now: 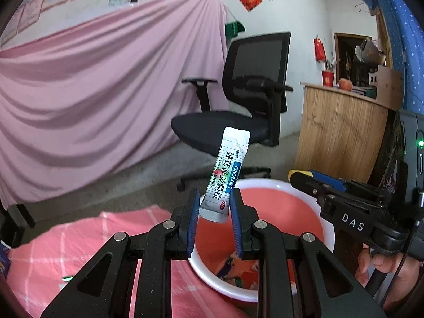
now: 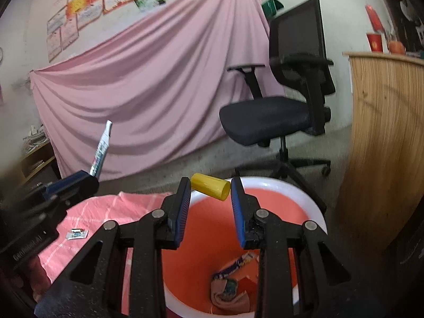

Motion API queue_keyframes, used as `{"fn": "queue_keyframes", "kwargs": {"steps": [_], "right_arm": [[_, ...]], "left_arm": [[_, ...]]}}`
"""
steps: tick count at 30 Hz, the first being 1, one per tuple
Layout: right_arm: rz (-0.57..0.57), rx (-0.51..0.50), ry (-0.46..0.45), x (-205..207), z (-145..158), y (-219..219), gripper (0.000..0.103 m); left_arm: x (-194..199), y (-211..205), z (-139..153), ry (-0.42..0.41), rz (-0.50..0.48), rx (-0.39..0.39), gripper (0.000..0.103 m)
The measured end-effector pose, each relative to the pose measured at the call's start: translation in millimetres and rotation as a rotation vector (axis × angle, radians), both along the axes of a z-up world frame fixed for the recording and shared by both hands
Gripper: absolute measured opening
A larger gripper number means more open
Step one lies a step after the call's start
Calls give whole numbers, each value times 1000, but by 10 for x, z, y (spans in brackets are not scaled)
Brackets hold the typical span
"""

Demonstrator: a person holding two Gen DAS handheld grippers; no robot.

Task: Collect trash
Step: 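Carry the tube and yellow cap over the orange bin and open both tools, then move both tools back toward the small white tube and green battery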

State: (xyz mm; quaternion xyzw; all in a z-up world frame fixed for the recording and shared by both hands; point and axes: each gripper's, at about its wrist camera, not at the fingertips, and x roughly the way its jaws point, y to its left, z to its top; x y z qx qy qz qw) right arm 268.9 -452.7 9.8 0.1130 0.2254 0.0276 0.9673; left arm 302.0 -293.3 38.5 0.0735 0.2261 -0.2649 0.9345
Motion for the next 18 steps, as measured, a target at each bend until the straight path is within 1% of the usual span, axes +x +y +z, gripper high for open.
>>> {"fn": "queue_keyframes", "kwargs": {"steps": [4,10,15,17,18], "right_arm": [[1,10,47,56,-63,-15,49],[3,11,83,107,-113,-18,50],[1,15,103,135,-135,-16,50],[1,16,106,149,-139,-36,50],[1,16,108,156,-140,-42,50]], "left_arm": [[104,-41,-96,77,-9,9,20],[217,-66,-205,180,-17,6,20],[241,-38,-259,221,-10,6,22],[276,-28,-263,234,-5,6,25],[282,-11,-275,239,-2,2,29]]}}
